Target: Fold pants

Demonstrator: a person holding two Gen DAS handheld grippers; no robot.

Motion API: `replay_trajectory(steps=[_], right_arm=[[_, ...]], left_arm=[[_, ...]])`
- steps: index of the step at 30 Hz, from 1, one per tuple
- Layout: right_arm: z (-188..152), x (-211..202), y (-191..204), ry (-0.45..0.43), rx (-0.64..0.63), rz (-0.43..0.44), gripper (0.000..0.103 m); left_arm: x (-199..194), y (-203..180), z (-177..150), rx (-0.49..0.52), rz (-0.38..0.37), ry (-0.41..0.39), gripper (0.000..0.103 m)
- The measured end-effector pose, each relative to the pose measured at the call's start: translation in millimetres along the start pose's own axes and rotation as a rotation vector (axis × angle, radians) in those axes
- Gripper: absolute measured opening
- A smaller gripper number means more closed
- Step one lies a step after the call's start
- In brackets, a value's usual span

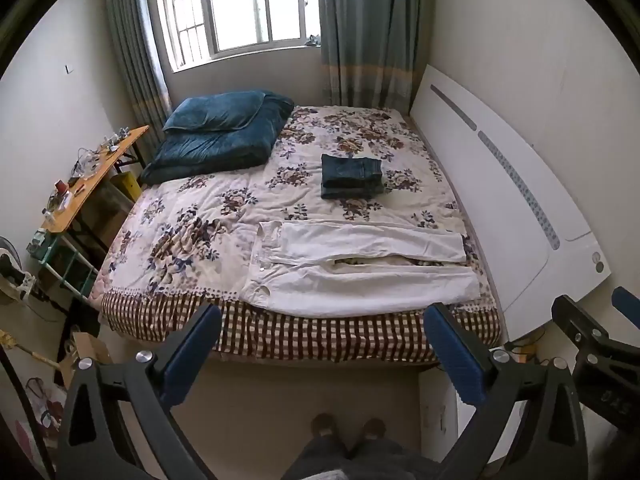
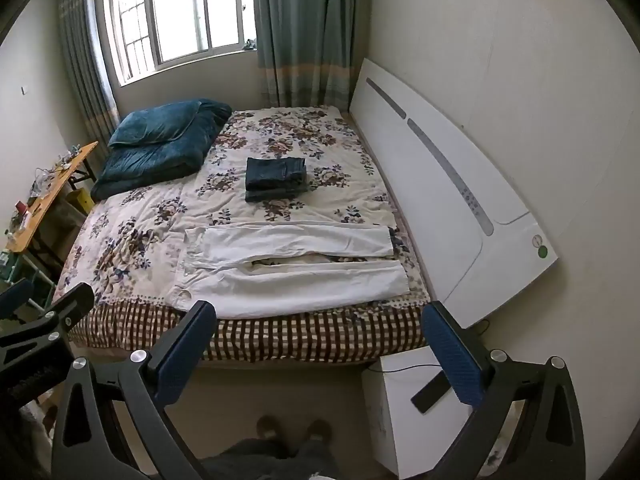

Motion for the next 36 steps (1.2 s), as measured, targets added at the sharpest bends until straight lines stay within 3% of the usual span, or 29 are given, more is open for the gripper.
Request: replay_trajectory(steps=[36], right_arm=[[4.2,3.9,-4.3,-0.01,-0.016,0.024,0.103]], left_arm=[[-2.1,1.2,-1.1,-0.004,0.041,-0.014,0.103]])
Point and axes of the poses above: each gripper's, at about its wrist camera, not at the fingertips, and x roughly the way its jaws point, y to its left, z to its top, the point moved 3 cm from there along x, roughly the way its jaws point, and after that the axes turned 5 degrees about x, right-handed, at the moved point
